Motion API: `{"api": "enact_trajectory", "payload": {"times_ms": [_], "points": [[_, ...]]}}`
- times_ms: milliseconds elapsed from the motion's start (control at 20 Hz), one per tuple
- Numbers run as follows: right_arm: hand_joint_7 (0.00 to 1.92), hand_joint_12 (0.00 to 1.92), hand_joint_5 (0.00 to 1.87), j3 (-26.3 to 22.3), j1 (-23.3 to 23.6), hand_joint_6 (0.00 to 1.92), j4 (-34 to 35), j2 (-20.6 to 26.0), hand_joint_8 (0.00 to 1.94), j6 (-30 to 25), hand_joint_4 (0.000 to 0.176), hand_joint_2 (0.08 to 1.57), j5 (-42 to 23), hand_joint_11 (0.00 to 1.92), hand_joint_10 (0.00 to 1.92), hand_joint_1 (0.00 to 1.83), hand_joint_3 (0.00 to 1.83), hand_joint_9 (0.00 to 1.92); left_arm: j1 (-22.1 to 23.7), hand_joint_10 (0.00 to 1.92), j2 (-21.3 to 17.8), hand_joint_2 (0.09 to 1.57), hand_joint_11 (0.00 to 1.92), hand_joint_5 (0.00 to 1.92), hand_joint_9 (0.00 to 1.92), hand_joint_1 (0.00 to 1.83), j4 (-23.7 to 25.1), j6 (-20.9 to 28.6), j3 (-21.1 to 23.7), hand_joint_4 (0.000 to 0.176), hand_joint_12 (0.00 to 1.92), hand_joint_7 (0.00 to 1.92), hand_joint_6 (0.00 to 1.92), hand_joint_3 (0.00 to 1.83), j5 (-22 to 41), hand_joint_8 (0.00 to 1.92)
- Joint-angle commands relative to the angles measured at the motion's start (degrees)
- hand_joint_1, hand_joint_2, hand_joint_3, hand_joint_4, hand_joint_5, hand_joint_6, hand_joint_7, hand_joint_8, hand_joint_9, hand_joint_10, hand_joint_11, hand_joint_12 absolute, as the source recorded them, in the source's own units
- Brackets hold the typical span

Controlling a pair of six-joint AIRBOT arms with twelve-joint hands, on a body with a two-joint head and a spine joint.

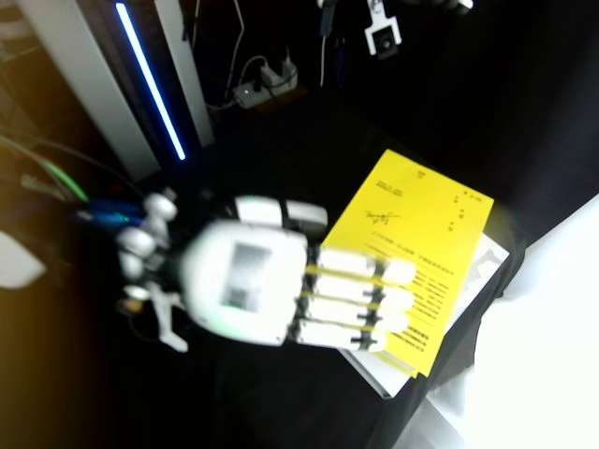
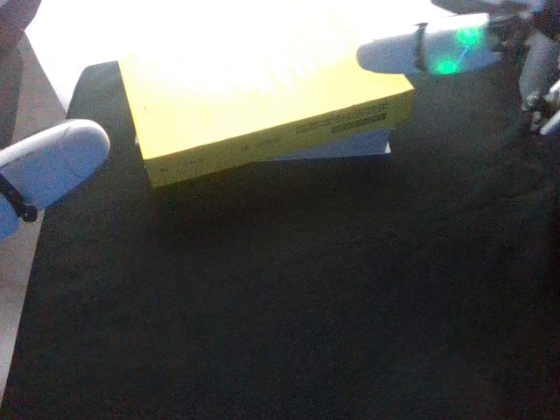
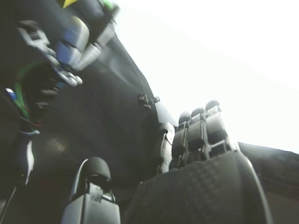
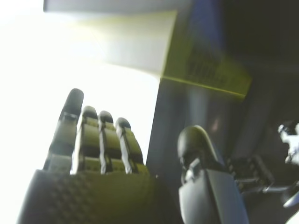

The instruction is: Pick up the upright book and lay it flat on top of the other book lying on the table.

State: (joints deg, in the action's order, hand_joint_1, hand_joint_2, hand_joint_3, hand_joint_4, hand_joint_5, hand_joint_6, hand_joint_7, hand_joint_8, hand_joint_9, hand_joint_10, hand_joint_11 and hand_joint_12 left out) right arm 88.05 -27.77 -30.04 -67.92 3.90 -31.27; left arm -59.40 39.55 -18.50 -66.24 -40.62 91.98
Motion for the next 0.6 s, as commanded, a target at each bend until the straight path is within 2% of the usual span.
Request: {"api": "enact_trajectory", "payload": {"times_ms": [0, 50, 100, 150, 200, 250, 300, 350, 400, 450, 500, 550], "points": [[0.00, 1.16, 0.00, -0.65, 0.43, 0.00, 1.38, 0.94, 0.00, -2.42, 0.092, 1.02, -7.41, 0.00, 0.00, 0.21, 0.00, 0.00, 0.25, 0.00, 0.00, 1.16, 0.00, 0.00, 0.00, 0.13, 0.73, 0.20, 0.15, 0.155, 0.00, 0.00, 0.00, 0.00, 7.20, 0.00], [0.00, 0.92, 0.00, -2.63, 0.43, 0.00, 1.16, 3.18, 0.00, -4.76, 0.105, 1.00, -10.50, 0.00, 0.00, 0.28, 0.00, 0.00, 0.10, 0.00, -0.01, 1.16, 0.00, 0.00, 0.00, 0.10, 0.52, 0.20, 0.18, 0.157, 0.00, 0.00, 0.00, 0.00, 7.19, 0.00], [0.00, 0.53, 0.00, -3.74, 0.43, 0.00, 1.33, 4.29, 0.00, -4.98, 0.092, 1.01, -12.15, 0.00, 0.00, 0.28, 0.00, 0.00, 0.01, 0.00, -0.01, 1.17, 0.00, 0.00, 0.00, 0.10, 0.37, 0.20, 0.19, 0.149, 0.00, 0.00, 0.00, 0.01, 7.19, 0.00], [0.00, 0.11, 0.00, -6.12, 0.43, 0.00, 2.03, 6.57, 0.00, -4.98, 0.069, 1.04, -14.70, 0.00, 0.00, 0.22, 0.01, 0.00, -0.11, 0.00, -0.03, 1.17, 0.00, 0.00, 0.00, 0.15, 0.22, 0.20, 0.21, 0.140, 0.00, 0.00, 0.00, 0.00, 7.19, 0.00], [0.00, 0.02, 0.00, -7.76, 0.43, 0.00, 2.47, 8.20, 0.00, -4.98, 0.067, 1.07, -16.85, 0.00, 0.00, 0.15, 0.02, 0.00, -0.15, 0.00, -0.06, 1.17, 0.00, 0.00, 0.00, 0.13, 0.14, 0.20, 0.22, 0.130, 0.00, 0.00, 0.00, 0.00, 7.19, 0.00], [0.00, 0.00, 0.00, -9.36, 0.43, 0.00, 3.10, 9.80, 0.00, -4.98, 0.047, 1.12, -18.90, 0.00, 0.00, 0.13, 0.04, 0.00, -0.15, 0.00, -0.08, 1.19, 0.00, 0.00, 0.00, 0.16, 0.09, 0.20, 0.22, 0.107, 0.00, 0.00, 0.00, 0.01, 7.18, 0.00], [0.00, 0.00, 0.00, -10.78, 0.42, 0.00, 3.62, 11.21, 0.00, -4.98, 0.014, 1.16, -20.91, 0.00, 0.00, 0.04, 0.05, 0.00, -0.15, 0.00, -0.10, 1.20, 0.00, 0.00, 0.00, 0.18, 0.02, 0.20, 0.22, 0.100, 0.00, 0.00, 0.00, 0.01, 7.18, 0.00], [0.00, 0.00, 0.00, -12.12, 0.42, 0.00, 4.35, 11.40, 0.00, -4.98, 0.045, 1.18, -22.88, 0.00, 0.00, 0.12, 0.05, 0.00, -0.15, 0.00, -0.11, 1.21, 0.00, 0.00, 0.00, 0.18, -0.07, 0.20, 0.18, 0.091, 0.00, 0.00, 0.00, 0.02, 7.19, 0.00], [0.00, 0.00, 0.00, -13.31, 0.42, 0.00, 5.49, 12.46, 0.00, -4.98, 0.058, 1.19, -25.19, 0.00, 0.00, 0.15, 0.04, 0.00, -0.16, 0.00, -0.11, 1.21, 0.00, 0.00, 0.00, 0.18, -0.17, 0.20, 0.14, 0.091, 0.00, 0.00, 0.00, 0.02, 7.19, 0.00], [0.00, 0.00, 0.00, -14.37, 0.41, 0.00, 6.34, 13.77, 0.00, -4.98, 0.000, 1.20, -27.07, 0.00, 0.00, 0.09, 0.04, 0.00, -0.19, 0.00, -0.12, 1.24, 0.00, 0.00, 0.00, 0.15, -0.26, 0.20, 0.12, 0.095, 0.00, 0.00, 0.00, 0.02, 7.19, 0.00], [0.00, 0.00, 0.00, -15.47, 0.40, 0.00, 6.47, 14.93, 0.00, -4.98, 0.000, 1.22, -28.34, 0.00, 0.00, 0.03, 0.04, 0.00, -0.20, 0.00, -0.20, 1.24, 0.00, 0.00, 0.00, 0.14, -0.28, 0.20, 0.11, 0.120, 0.00, 0.00, 0.00, 0.02, 7.19, 0.00], [0.00, 0.00, 0.00, -16.13, 0.40, 0.00, 6.96, 15.63, 0.00, -4.97, 0.009, 1.19, -29.64, 0.00, 0.00, 0.00, 0.02, 0.00, -0.20, 0.00, -0.27, 1.21, 0.00, 0.00, 0.00, 0.17, -0.29, 0.20, 0.02, 0.165, 0.00, 0.00, 0.00, 0.01, 7.19, 0.00]]}}
